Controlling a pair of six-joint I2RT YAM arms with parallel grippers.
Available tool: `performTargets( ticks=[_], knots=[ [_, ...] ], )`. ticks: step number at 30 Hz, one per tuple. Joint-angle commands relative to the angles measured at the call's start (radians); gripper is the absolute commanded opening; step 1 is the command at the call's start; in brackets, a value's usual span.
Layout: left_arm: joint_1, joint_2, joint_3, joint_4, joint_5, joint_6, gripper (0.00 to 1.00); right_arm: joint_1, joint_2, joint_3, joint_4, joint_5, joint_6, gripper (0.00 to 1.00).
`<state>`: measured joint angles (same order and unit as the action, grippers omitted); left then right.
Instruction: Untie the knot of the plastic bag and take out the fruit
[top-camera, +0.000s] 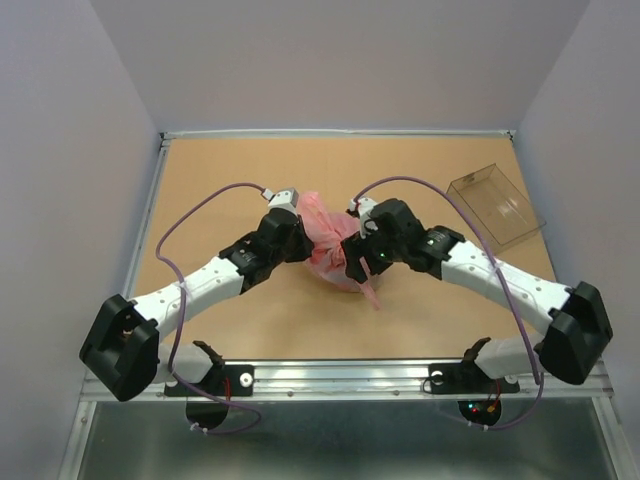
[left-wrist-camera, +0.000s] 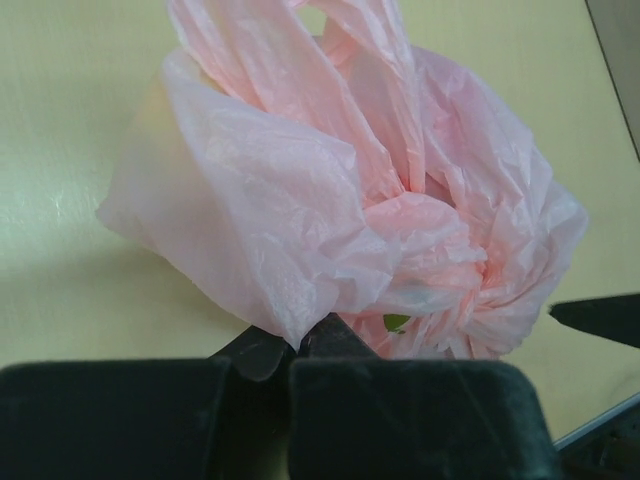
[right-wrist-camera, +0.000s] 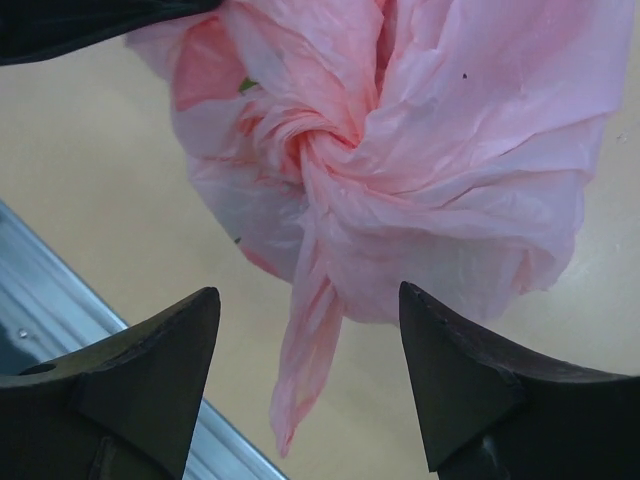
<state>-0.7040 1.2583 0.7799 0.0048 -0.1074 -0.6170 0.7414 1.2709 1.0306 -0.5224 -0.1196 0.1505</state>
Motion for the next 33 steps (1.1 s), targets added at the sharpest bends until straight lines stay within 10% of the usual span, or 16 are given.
performTargets(
  ticks=[1,21,27,33],
  knots=[
    [0.003,0.000,0.035,-0.025,-0.002,0.056,0.00,0.026,0.097,0.077,0.100,0.162,-0.074,0.77],
    [0.005,-0.048,-0.024,-0.029,0.021,0.056,0.00,0.042,0.326,0.207,0.150,0.264,-0.074,0.61],
    [0.040,-0.057,-0.042,-0.055,-0.028,0.037,0.00,0.041,0.305,0.172,0.157,0.345,-0.060,0.10],
    [0.253,-0.083,-0.119,-0.075,-0.015,0.003,0.00,-0.008,0.190,0.157,0.154,0.466,-0.091,0.01]
  ],
)
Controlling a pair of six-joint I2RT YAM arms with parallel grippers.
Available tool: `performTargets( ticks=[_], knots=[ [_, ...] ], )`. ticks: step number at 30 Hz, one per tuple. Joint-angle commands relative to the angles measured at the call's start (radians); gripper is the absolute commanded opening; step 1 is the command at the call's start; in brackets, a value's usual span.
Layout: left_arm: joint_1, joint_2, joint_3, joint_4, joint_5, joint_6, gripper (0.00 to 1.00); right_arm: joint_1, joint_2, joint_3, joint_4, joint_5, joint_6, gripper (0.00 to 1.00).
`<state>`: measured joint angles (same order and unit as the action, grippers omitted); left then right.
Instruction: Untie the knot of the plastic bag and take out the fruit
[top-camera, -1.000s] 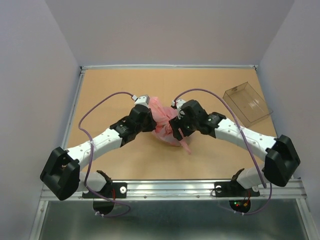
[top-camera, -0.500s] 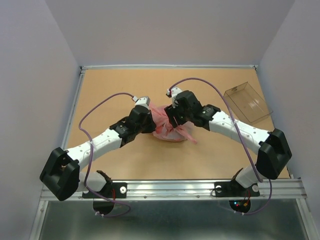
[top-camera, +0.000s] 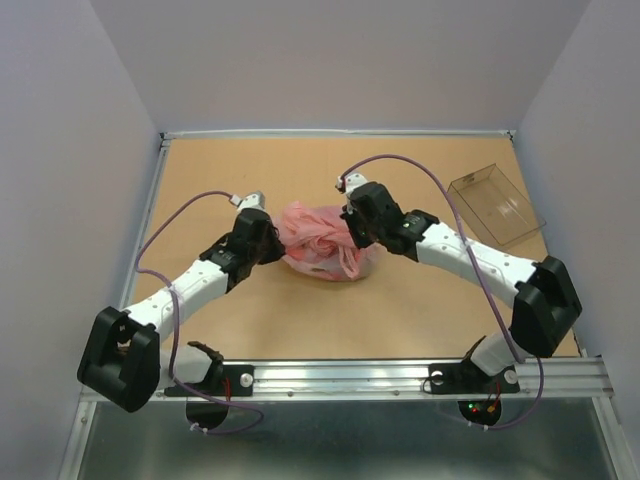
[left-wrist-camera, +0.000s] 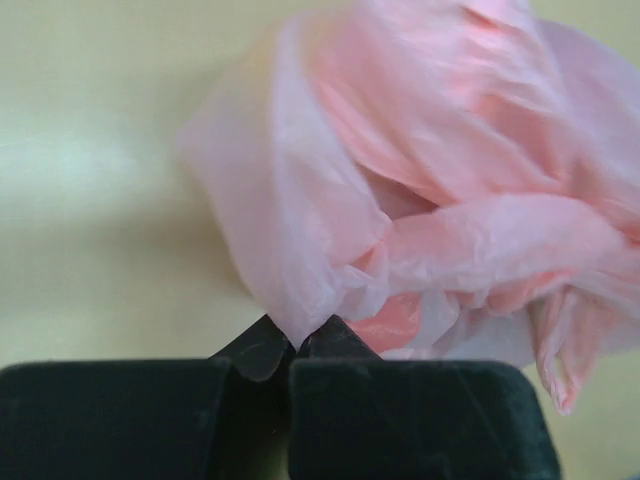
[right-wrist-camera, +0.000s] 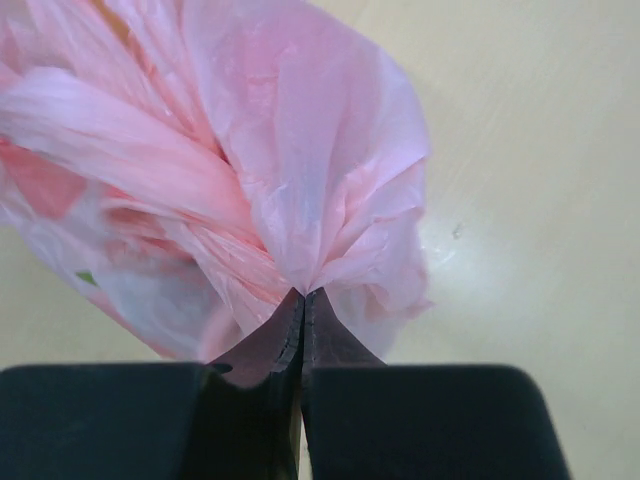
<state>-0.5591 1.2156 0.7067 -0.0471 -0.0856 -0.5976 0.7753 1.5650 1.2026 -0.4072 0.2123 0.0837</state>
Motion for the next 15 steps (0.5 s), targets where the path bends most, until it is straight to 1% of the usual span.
performTargets(
  ticks=[1,3,4,6,7,9,10,12,13,14,15],
  knots=[
    [0.186,-0.039,-0.052,-0.022,-0.017,-0.018,0.00,-0.089,-0.123,-0.021,0.038,0.140,-0.007,0.01],
    [0.246,-0.024,-0.052,-0.019,0.003,-0.019,0.00,-0.152,-0.177,-0.044,0.034,0.141,0.034,0.01],
    [0.292,-0.016,-0.047,-0.016,0.015,-0.018,0.00,-0.218,-0.200,-0.054,0.027,0.128,0.091,0.01],
    [0.332,0.018,-0.020,0.004,0.026,-0.016,0.00,-0.275,-0.252,-0.083,0.022,0.092,0.149,0.01],
    [0.346,0.033,-0.006,0.010,0.039,-0.013,0.00,-0.298,-0.264,-0.092,0.021,0.023,0.171,0.01],
    [0.376,0.074,0.048,0.019,0.069,-0.008,0.00,-0.300,-0.278,-0.098,0.022,-0.084,0.200,0.01],
    [0.378,0.084,0.068,0.027,0.119,0.008,0.00,-0.301,-0.278,-0.107,0.022,-0.228,0.217,0.01],
    [0.375,0.073,0.103,0.041,0.182,0.033,0.00,-0.298,-0.272,-0.116,0.024,-0.344,0.232,0.01],
    [0.370,0.056,0.106,0.042,0.234,0.060,0.03,-0.294,-0.266,-0.126,0.024,-0.402,0.229,0.01],
    [0.366,0.035,0.108,0.043,0.247,0.076,0.08,-0.291,-0.266,-0.133,0.022,-0.410,0.226,0.01],
    [0.351,-0.022,0.105,0.043,0.265,0.091,0.23,-0.289,-0.269,-0.141,0.022,-0.407,0.220,0.01]
  ],
)
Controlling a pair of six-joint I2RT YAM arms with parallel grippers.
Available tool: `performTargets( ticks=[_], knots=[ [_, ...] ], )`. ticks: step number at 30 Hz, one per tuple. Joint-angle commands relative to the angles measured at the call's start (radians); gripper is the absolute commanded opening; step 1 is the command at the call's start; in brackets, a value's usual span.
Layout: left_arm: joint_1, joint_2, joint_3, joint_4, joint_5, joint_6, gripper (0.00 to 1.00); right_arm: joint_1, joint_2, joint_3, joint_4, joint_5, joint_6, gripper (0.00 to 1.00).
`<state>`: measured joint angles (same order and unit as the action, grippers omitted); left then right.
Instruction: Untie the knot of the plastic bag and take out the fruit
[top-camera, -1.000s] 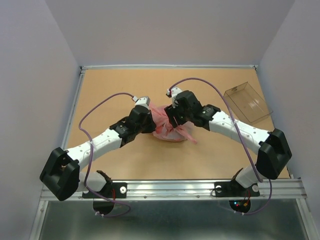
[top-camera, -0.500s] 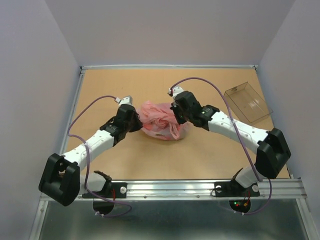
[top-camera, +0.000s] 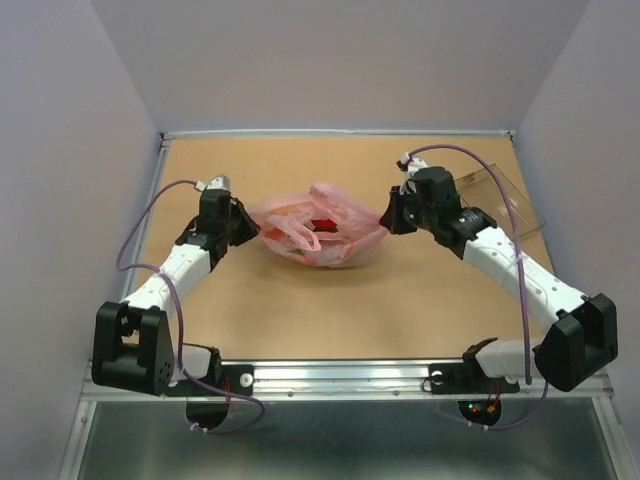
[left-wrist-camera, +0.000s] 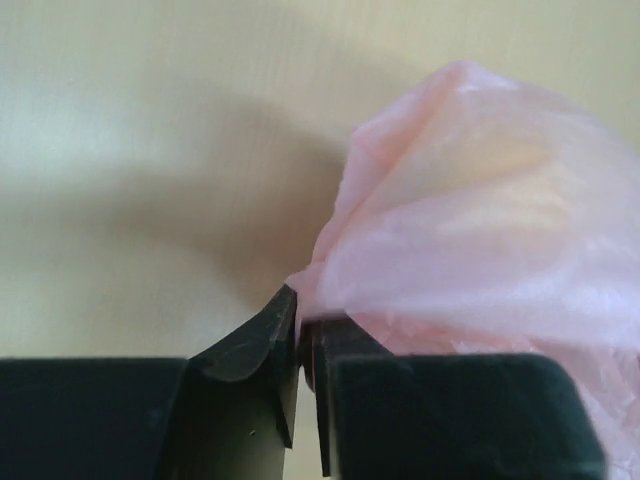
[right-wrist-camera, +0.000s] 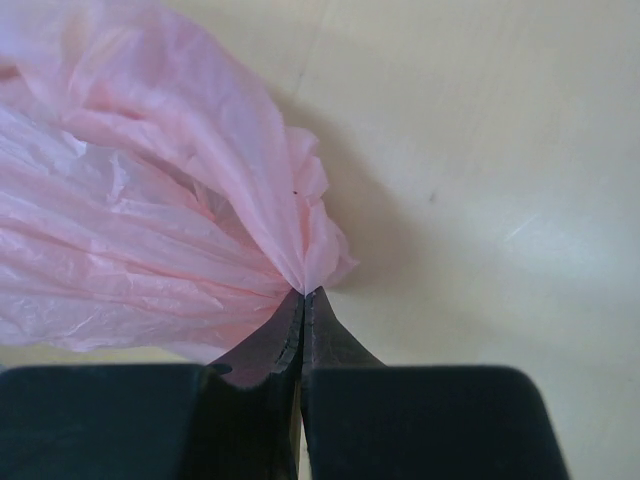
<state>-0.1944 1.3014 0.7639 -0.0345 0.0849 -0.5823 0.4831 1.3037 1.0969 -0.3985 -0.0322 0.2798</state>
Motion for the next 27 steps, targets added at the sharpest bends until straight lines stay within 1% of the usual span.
performTargets(
  ticks=[1,2,3,4,5,6,7,8,9,10,13,15,18,19,21,27],
  knots=[
    [-0.020,-0.143,0.040,0.030,0.096,0.105,0.35,0.003,-0.020,-0.040,0.013,-0.158,0.021,0.01],
    [-0.030,-0.181,0.029,0.030,0.092,0.113,0.61,0.003,-0.026,-0.049,0.013,-0.152,0.015,0.01],
    [-0.046,-0.264,0.005,0.030,0.076,0.119,0.69,0.005,-0.032,-0.051,0.013,-0.147,0.010,0.01],
    [-0.059,-0.305,-0.008,0.028,0.063,0.127,0.76,0.003,-0.038,-0.052,0.013,-0.144,0.006,0.01],
    [-0.077,-0.380,-0.021,0.010,0.044,0.146,0.87,0.003,-0.046,-0.055,0.013,-0.146,-0.001,0.01],
    [-0.100,-0.413,-0.023,-0.002,0.024,0.159,0.90,0.002,-0.047,-0.057,0.012,-0.144,-0.005,0.01],
    [-0.162,-0.439,-0.025,-0.017,-0.029,0.171,0.91,0.003,-0.047,-0.058,0.013,-0.146,-0.008,0.01],
    [-0.196,-0.479,-0.023,-0.040,-0.060,0.188,0.99,0.003,-0.044,-0.060,0.013,-0.149,-0.013,0.01],
    [-0.232,-0.490,-0.018,-0.050,-0.117,0.194,0.99,0.003,-0.043,-0.060,0.013,-0.147,-0.014,0.01],
    [-0.294,-0.493,-0.014,-0.057,-0.132,0.199,0.99,0.003,-0.038,-0.060,0.013,-0.149,-0.017,0.01],
    [-0.361,-0.459,-0.002,-0.073,-0.180,0.194,0.99,0.002,-0.023,-0.049,0.013,-0.149,-0.024,0.01],
    [-0.424,-0.410,0.020,-0.087,-0.215,0.191,0.99,0.003,-0.017,-0.045,0.013,-0.143,-0.031,0.01],
    [-0.514,-0.357,0.061,-0.105,-0.315,0.197,0.99,0.003,-0.015,-0.038,0.013,-0.135,-0.042,0.01],
    [-0.536,-0.344,0.070,-0.113,-0.392,0.193,0.99,0.003,-0.014,-0.038,0.013,-0.136,-0.042,0.01],
    [-0.563,-0.295,0.098,-0.126,-0.474,0.197,0.99,0.003,-0.014,-0.042,0.013,-0.141,-0.045,0.01],
    [-0.573,-0.137,0.140,-0.142,-0.617,0.214,0.99,0.003,-0.024,-0.057,0.013,-0.133,-0.044,0.01]
  ],
)
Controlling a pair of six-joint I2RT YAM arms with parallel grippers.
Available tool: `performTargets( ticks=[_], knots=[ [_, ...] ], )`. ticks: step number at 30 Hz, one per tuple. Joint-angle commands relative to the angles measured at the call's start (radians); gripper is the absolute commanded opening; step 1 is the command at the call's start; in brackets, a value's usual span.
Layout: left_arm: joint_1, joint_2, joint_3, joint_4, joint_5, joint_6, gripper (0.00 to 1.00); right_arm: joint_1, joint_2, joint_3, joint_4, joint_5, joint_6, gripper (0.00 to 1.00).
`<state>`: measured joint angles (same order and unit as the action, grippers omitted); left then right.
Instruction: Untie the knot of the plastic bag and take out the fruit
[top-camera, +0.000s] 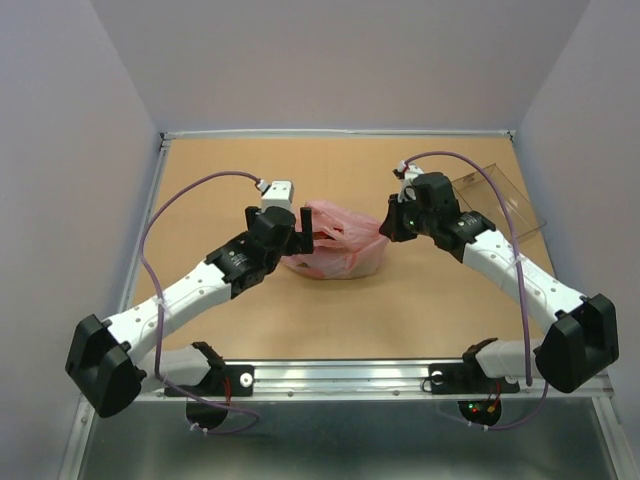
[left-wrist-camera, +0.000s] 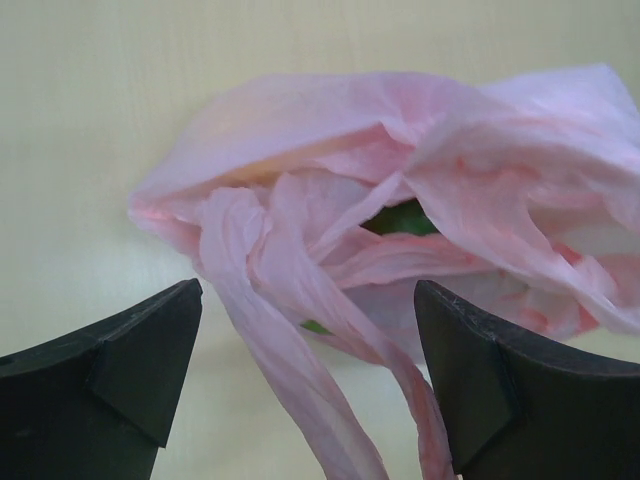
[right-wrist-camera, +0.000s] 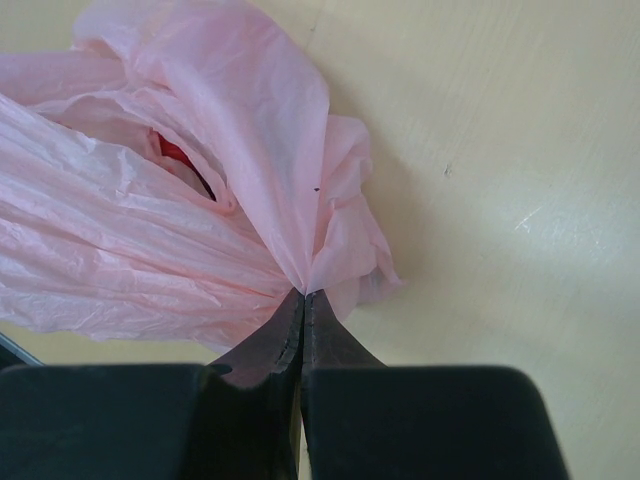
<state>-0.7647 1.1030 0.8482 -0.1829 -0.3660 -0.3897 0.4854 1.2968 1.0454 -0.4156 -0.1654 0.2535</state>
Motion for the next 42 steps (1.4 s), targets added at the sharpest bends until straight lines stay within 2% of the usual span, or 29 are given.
performTargets(
  ticks=[1,4,10,12,15,19,22,24,26,28,29,30,31,33,36,38,41,42],
  knots=[
    [-0.002,0.083,0.055,0.008,-0.221,0.015,0.99,0.002,-0.021,-0.007,0.031,0.001,-0.017,0.01],
    [-0.002,0.168,0.068,0.013,-0.302,0.002,0.99,0.001,-0.025,-0.010,0.032,-0.006,-0.014,0.01],
    [0.024,0.274,0.066,0.075,-0.358,-0.043,0.97,0.001,-0.050,-0.027,0.031,-0.002,-0.013,0.01],
    [0.045,0.270,0.058,0.098,-0.335,-0.072,0.94,0.001,-0.054,-0.036,0.031,-0.005,-0.008,0.01],
    [0.090,0.233,0.023,0.177,-0.201,-0.116,0.91,0.001,-0.060,-0.053,0.032,-0.014,0.004,0.01],
    [0.114,0.201,-0.012,0.287,-0.091,-0.147,0.87,0.001,-0.067,-0.079,0.032,-0.019,0.018,0.01],
    [0.117,0.251,0.006,0.283,-0.102,-0.152,0.82,0.001,-0.067,-0.088,0.032,-0.019,0.027,0.01],
    [0.130,0.288,0.008,0.276,-0.119,-0.179,0.74,0.001,-0.068,-0.090,0.032,-0.008,0.029,0.01],
    [0.191,0.304,-0.001,0.276,-0.120,-0.211,0.67,0.001,-0.071,-0.094,0.032,0.042,0.041,0.01],
    [0.267,0.307,-0.017,0.270,-0.091,-0.261,0.57,-0.001,-0.083,-0.108,0.031,0.146,0.053,0.01],
    [0.354,0.290,-0.021,0.266,-0.076,-0.270,0.50,-0.001,-0.090,-0.113,0.031,0.186,0.068,0.01],
    [0.393,0.279,-0.026,0.267,-0.058,-0.270,0.46,-0.004,-0.108,-0.117,0.029,0.219,0.079,0.01],
    [0.425,0.268,-0.023,0.267,-0.038,-0.249,0.42,-0.011,-0.117,-0.126,0.029,0.260,0.090,0.01],
    [0.494,0.250,0.001,0.266,-0.024,-0.207,0.27,-0.018,-0.132,-0.134,0.029,0.299,0.128,0.01],
    [0.522,0.241,0.046,0.237,0.027,-0.144,0.05,-0.021,-0.143,-0.133,0.024,0.359,0.165,0.01],
    [0.522,0.221,0.055,0.229,0.086,-0.094,0.00,-0.021,-0.142,-0.102,0.018,0.330,0.150,0.01],
    [0.518,0.181,0.055,0.215,0.228,-0.071,0.00,-0.018,-0.145,-0.039,0.000,0.198,0.092,0.19],
    [0.516,0.147,0.051,0.206,0.275,-0.063,0.00,-0.015,-0.148,0.017,-0.008,0.175,0.058,0.32]
  ],
)
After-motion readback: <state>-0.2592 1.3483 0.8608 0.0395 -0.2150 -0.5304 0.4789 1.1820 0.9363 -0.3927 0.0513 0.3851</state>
